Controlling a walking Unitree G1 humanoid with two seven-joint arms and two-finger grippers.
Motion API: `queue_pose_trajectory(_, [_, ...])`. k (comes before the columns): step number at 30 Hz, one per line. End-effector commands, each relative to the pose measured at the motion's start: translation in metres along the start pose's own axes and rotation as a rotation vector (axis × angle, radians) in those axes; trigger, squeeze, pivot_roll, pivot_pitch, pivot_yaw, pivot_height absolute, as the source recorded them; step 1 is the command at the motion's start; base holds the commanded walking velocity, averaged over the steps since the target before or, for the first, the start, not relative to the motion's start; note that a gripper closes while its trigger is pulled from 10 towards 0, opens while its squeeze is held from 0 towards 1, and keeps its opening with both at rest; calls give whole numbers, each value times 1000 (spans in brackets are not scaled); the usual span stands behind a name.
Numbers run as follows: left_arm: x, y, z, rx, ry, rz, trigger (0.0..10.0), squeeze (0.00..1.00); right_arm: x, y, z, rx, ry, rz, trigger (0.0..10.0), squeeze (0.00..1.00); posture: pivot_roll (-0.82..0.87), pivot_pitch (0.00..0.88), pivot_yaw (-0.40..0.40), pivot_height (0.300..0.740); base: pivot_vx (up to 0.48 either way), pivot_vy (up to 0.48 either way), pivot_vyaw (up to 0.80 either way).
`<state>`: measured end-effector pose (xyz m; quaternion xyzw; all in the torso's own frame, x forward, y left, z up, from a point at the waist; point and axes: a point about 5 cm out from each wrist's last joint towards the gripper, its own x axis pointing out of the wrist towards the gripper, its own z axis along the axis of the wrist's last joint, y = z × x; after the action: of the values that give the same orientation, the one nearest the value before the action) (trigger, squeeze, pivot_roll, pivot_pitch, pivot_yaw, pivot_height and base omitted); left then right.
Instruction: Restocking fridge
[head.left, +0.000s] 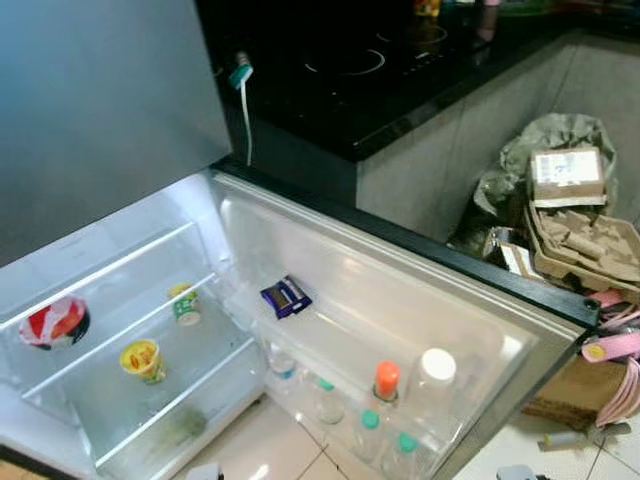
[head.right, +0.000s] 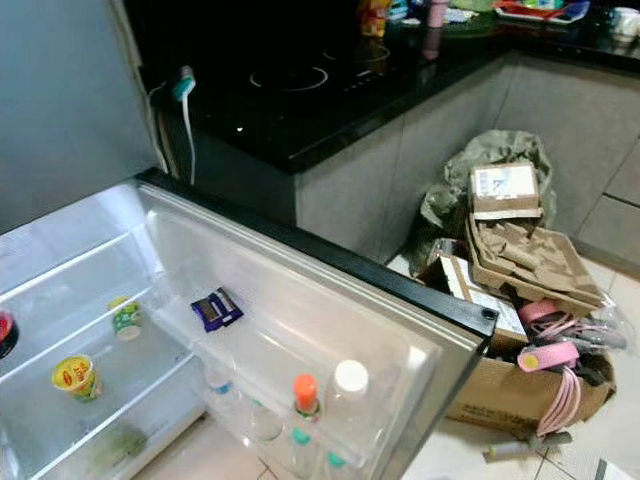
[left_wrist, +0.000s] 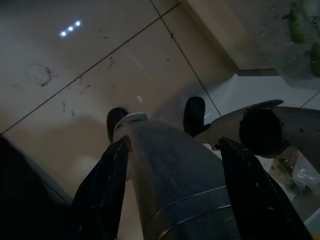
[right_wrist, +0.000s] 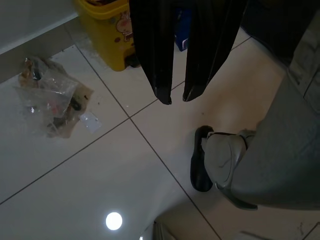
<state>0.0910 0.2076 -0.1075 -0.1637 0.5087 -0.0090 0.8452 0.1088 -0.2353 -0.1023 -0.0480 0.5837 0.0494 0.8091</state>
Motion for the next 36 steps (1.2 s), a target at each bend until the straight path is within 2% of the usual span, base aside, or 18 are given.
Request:
queue_pose_trajectory(1, [-2, 2, -9, -8, 35, 8, 10000, 0, 0, 1, -4, 12, 5, 2, 10000, 0, -81, 0, -9, 740, -398, 0, 0])
queue_pose_trajectory(13, [-1, -1, -9, -5, 34, -1, 10000, 0, 0, -1, -3, 12, 6, -2, 10000, 0, -83, 0, -8, 740, -379, 0, 0])
queue_pose_trajectory(23, [-4, 6, -8, 0, 30, 12, 10000, 0, 0, 3, -5, 18, 11, 10, 10000, 0, -85, 0, -3, 740, 0, 0, 0])
queue_pose_trajectory(31, [-4, 6, -8, -2, 32, 4, 10000, 0, 0, 3, -6, 19, 11, 6, 10000, 0, -84, 0, -4, 740, 0, -466, 0])
queue_pose_trajectory(36, [-4, 6, -8, -10, 25, 16, 10000, 0, 0, 2, -6, 19, 7, -11, 10000, 0, -84, 0, -5, 740, 0, 0, 0])
